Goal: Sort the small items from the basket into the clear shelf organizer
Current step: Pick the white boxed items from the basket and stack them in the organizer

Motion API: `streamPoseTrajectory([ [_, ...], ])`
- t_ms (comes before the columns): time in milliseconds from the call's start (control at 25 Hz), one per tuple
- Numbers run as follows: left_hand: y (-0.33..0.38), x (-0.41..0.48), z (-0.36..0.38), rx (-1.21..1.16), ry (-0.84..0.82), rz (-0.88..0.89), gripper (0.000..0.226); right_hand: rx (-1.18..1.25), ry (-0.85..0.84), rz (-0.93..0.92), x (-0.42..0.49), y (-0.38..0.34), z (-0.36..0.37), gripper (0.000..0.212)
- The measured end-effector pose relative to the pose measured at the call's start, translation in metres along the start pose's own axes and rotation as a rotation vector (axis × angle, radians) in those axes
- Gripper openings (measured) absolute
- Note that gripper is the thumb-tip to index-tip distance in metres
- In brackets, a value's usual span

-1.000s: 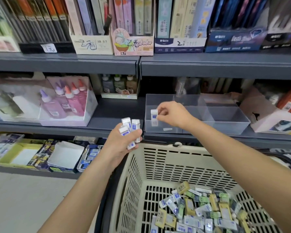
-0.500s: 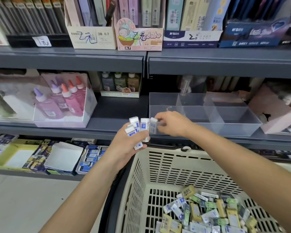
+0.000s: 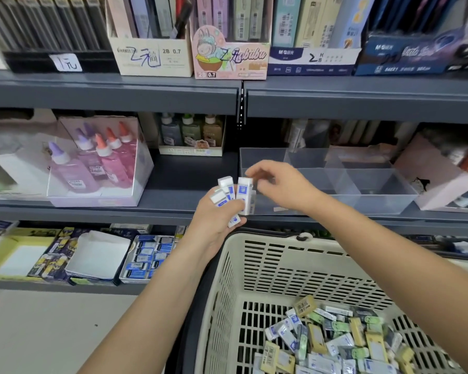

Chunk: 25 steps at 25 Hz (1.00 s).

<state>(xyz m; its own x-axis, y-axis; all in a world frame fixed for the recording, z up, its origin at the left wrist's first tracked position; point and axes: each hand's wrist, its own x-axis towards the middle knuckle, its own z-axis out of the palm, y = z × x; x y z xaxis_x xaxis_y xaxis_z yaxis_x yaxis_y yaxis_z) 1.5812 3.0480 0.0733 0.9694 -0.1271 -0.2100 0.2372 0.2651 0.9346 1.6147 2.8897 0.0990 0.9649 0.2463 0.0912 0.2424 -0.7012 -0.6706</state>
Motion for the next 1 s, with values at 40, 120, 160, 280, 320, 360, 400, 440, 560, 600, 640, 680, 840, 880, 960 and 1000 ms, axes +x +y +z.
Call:
streamPoseTrajectory([
  [40,0.002,0.001,0.003,0.017,-0.001,0.019,0.022,0.087,0.045,-0.004,-0.002,-0.004,-0.002,0.018],
  [120,0.006,0.002,0.009,0.048,0.002,0.060,0.023,0.204,0.034,0.024,-0.005,-0.009,-0.006,0.025],
  [160,0.008,0.003,0.012,0.057,0.002,0.069,0.024,0.280,0.016,0.051,-0.007,-0.010,-0.009,0.026],
  [280,0.011,0.003,0.016,0.035,-0.014,0.039,0.024,0.358,-0.088,0.020,-0.009,-0.007,-0.020,0.034],
  [320,0.012,0.003,0.017,0.020,-0.020,0.025,0.024,0.326,-0.118,-0.012,-0.010,-0.006,-0.021,0.038],
  [360,0.012,0.003,0.017,0.015,-0.021,0.018,0.023,0.309,-0.122,-0.031,-0.010,-0.006,-0.022,0.038],
  [400,0.012,0.004,0.017,0.023,-0.020,0.020,0.023,0.323,-0.104,-0.028,-0.010,-0.006,-0.022,0.034],
  [440,0.012,0.004,0.017,0.038,-0.019,0.027,0.023,0.352,-0.074,-0.017,-0.010,-0.006,-0.022,0.028],
  [560,0.007,0.004,0.019,0.000,-0.004,0.028,0.022,0.361,-0.061,0.007,-0.007,-0.002,-0.023,0.023],
  [600,0.005,0.003,0.018,-0.049,0.013,0.021,0.022,0.348,-0.065,0.023,-0.006,-0.001,-0.023,0.021],
  [640,0.004,0.004,0.016,-0.102,0.042,0.018,0.021,0.345,-0.041,0.045,-0.003,0.000,-0.022,0.019],
  [680,0.003,0.004,0.014,-0.146,0.081,0.021,0.020,0.351,0.017,0.069,0.000,0.002,-0.022,0.017],
  [840,0.002,0.009,0.003,-0.234,0.179,0.051,0.019,0.136,0.192,0.071,0.015,0.006,-0.020,0.010],
  [880,0.001,0.009,0.002,-0.232,0.184,0.053,0.019,-0.007,0.158,0.054,0.016,0.007,-0.017,0.011],
  [960,0.000,0.010,0.000,-0.206,0.202,0.044,0.018,-0.117,0.076,0.041,0.016,0.009,-0.007,0.014],
  [1000,0.000,0.010,-0.001,-0.192,0.214,0.039,0.018,-0.101,0.041,0.045,0.016,0.010,-0.003,0.014],
])
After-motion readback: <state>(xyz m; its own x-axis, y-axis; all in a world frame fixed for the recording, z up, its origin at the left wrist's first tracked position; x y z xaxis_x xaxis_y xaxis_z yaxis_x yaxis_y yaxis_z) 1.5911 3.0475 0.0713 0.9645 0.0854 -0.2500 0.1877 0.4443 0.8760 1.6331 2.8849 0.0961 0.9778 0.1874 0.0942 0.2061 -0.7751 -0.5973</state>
